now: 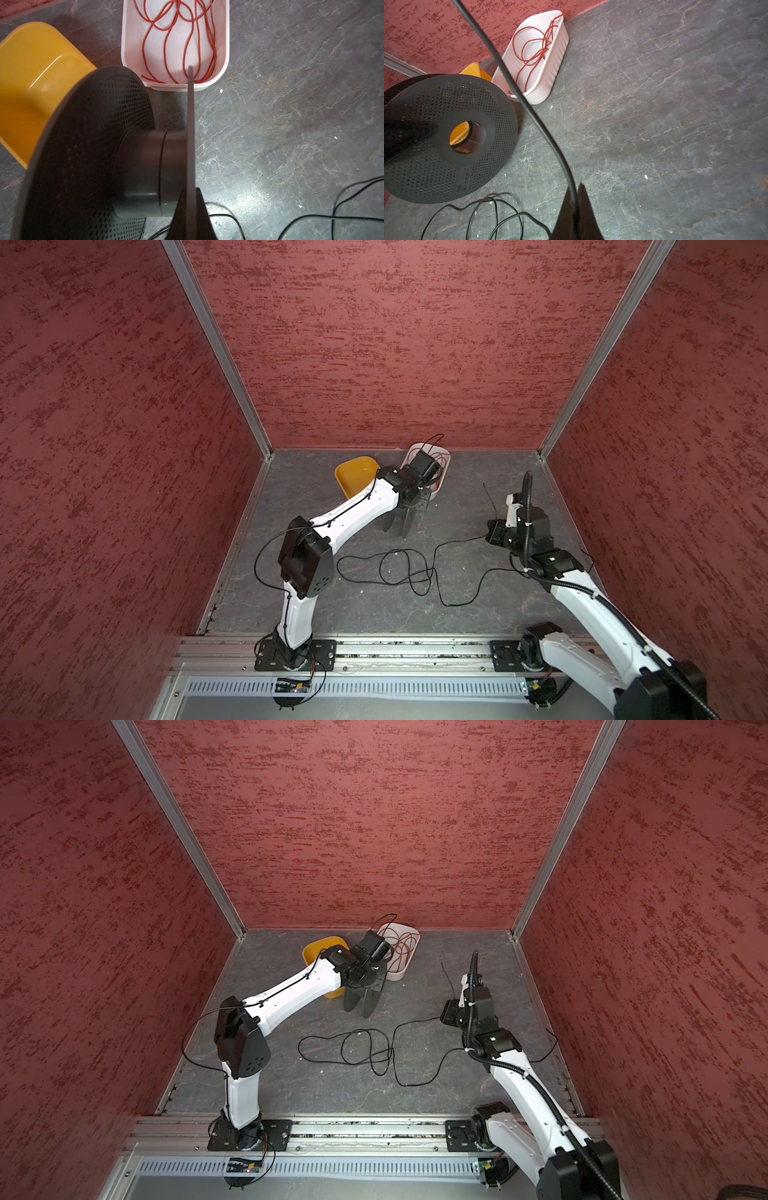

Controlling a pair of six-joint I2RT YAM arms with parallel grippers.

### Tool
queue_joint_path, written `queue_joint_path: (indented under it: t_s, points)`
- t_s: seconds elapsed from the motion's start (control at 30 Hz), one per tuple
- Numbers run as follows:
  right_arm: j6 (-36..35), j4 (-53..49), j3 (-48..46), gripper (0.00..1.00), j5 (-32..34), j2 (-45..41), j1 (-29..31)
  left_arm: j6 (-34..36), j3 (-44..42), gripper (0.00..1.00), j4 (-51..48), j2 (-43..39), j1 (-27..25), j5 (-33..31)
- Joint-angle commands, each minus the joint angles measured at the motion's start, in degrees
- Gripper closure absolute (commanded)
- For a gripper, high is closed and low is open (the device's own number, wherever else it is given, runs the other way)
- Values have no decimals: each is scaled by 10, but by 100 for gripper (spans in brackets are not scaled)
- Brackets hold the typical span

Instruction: Wrap the cables

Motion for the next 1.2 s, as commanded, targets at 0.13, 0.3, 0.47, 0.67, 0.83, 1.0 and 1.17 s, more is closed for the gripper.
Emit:
queue_joint_path:
  t_s: [0.13, 0.3, 0.47, 0.67, 0.83, 1.0, 1.17]
  points:
    - [-12, 20, 22, 100, -6, 0, -4, -11, 29, 100, -15, 4, -1, -6]
    - [-13, 24, 22, 100, -13, 5, -4, -22, 17, 95, -13, 0, 2, 3]
    - [-15, 29, 25, 100, -25, 6, -4, -25, 6, 87, -10, -6, 6, 1]
    - [-18, 25, 33, 100, -36, 14, -4, -24, -3, 78, -5, -11, 9, 1]
    - [-20, 33, 32, 100, -45, 16, -4, -25, -7, 66, -5, -22, 10, -2]
    - [-23, 37, 32, 100, -56, 17, -4, -21, -10, 56, 3, -36, 15, 4]
    - [-22, 37, 33, 100, -59, 21, -4, -18, -14, 53, 7, -46, 17, 7]
